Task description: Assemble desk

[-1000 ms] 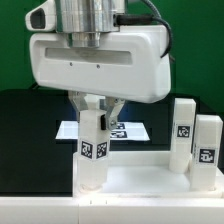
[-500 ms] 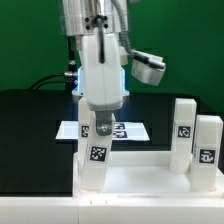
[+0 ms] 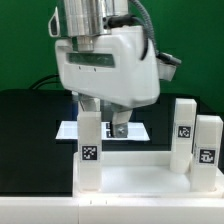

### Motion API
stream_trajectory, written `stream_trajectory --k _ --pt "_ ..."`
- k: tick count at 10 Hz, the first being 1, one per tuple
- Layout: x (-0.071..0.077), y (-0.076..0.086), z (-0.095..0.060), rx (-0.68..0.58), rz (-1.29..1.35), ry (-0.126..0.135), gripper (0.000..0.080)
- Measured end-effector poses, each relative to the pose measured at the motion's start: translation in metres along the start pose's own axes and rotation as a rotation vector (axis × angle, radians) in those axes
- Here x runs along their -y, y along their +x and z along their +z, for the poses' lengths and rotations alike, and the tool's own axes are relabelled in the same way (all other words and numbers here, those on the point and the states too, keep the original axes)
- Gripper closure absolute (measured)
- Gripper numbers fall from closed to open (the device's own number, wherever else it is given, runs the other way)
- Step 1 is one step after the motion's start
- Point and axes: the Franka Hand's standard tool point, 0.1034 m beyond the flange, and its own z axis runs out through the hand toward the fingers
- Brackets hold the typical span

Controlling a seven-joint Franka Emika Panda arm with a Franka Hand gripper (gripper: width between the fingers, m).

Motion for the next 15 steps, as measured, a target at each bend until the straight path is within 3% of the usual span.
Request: stream_trajectory --k 1,4,7,8,9,10,11,12,15 --pt "-0.001 -0.003 0.001 0.006 -0.137 -0.014 0.0165" --pt "-0.002 -0.001 0.001 0.005 -0.344 -0.014 0.0153" --pt "-0.003 0.011 0.000 -0.061 -0.738 -0.028 0.0150" --pt "-0.003 0.010 0.000 -0.060 -0.716 -0.027 0.0150" --pt "-0.003 0.010 0.000 -0.060 -0.704 -0.026 0.0239" --pt "-0.003 0.010 0.000 -0.061 -0.690 -0.026 0.0429" --pt "-0.003 0.011 0.000 -0.061 -0.644 -0.025 0.0429" --pt "-0.006 0.014 0.000 -0.064 -0.538 -0.025 0.0504" --pt "-0.008 0.015 0.000 -0.067 -0.033 -0.008 0.0505"
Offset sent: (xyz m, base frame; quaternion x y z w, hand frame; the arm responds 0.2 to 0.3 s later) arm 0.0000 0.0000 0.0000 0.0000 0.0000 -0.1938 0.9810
